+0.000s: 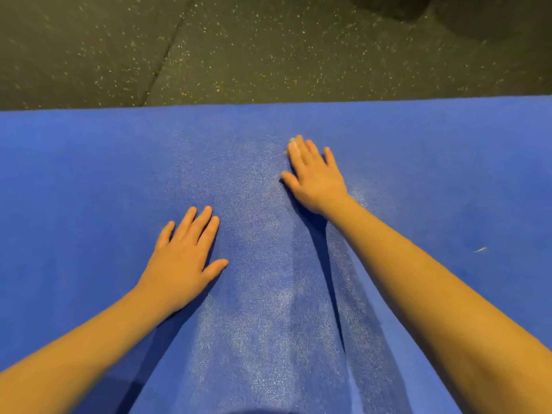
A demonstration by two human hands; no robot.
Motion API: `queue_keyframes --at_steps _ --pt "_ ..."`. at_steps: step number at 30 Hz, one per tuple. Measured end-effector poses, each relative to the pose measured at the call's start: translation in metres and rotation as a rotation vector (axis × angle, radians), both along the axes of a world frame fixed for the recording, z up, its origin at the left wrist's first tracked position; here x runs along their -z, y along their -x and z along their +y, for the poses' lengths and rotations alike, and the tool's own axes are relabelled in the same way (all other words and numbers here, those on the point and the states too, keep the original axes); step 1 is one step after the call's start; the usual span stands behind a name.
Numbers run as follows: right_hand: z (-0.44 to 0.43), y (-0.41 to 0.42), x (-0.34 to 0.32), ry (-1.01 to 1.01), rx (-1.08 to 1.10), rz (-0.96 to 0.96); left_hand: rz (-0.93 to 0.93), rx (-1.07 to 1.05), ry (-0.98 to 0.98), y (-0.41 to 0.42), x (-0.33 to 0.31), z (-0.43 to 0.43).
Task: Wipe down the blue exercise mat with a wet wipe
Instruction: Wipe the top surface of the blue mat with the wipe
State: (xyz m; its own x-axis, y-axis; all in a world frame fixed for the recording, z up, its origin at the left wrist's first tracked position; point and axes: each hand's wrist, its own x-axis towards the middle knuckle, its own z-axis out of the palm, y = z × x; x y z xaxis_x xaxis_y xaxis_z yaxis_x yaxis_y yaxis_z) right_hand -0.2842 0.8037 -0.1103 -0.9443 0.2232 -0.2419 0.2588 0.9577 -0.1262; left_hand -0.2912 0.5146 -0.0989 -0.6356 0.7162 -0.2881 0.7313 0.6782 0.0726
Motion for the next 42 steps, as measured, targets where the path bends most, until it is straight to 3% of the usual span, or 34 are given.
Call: queue_keyframes --at_steps 4,8,10,16,21,22,26,32,36,39,42 --pt "0.006 0.040 -0.002 0.083 0.291 -0.035 0.008 0.013 -0.005 0.001 0.002 -0.001" --pt "-0.016 0.060 -0.004 0.072 -0.051 -0.035 0.001 0.013 -0.031 0.000 0.003 -0.003" --pt "-0.010 0.065 -0.002 0.022 -0.106 -0.041 0.004 0.021 -0.040 0.001 0.003 -0.003" --pt "0.002 0.105 -0.012 0.025 0.248 -0.101 0.014 0.085 -0.061 0.016 0.000 -0.002" --pt "-0.013 0.098 -0.006 0.043 -0.173 -0.061 0.008 0.148 -0.068 0.033 0.005 0.001" --pt "-0.002 0.098 -0.004 0.005 -0.137 -0.046 0.005 0.151 -0.074 0.033 0.005 0.002" --pt "0.041 0.092 -0.003 -0.029 0.362 -0.002 0.017 0.136 -0.097 0.031 0.006 0.004" --pt "0.042 0.057 -0.001 -0.004 0.003 0.010 0.009 0.128 -0.112 0.030 0.005 0.003" --pt "0.052 0.055 0.000 0.005 0.369 0.013 0.020 0.123 -0.095 0.029 0.003 0.006" --pt "0.020 0.041 0.005 0.091 0.174 0.058 0.031 0.129 -0.097 0.029 0.001 0.007" --pt "0.036 0.022 0.003 0.001 -0.019 0.012 0.016 0.113 -0.083 0.027 0.001 0.009"
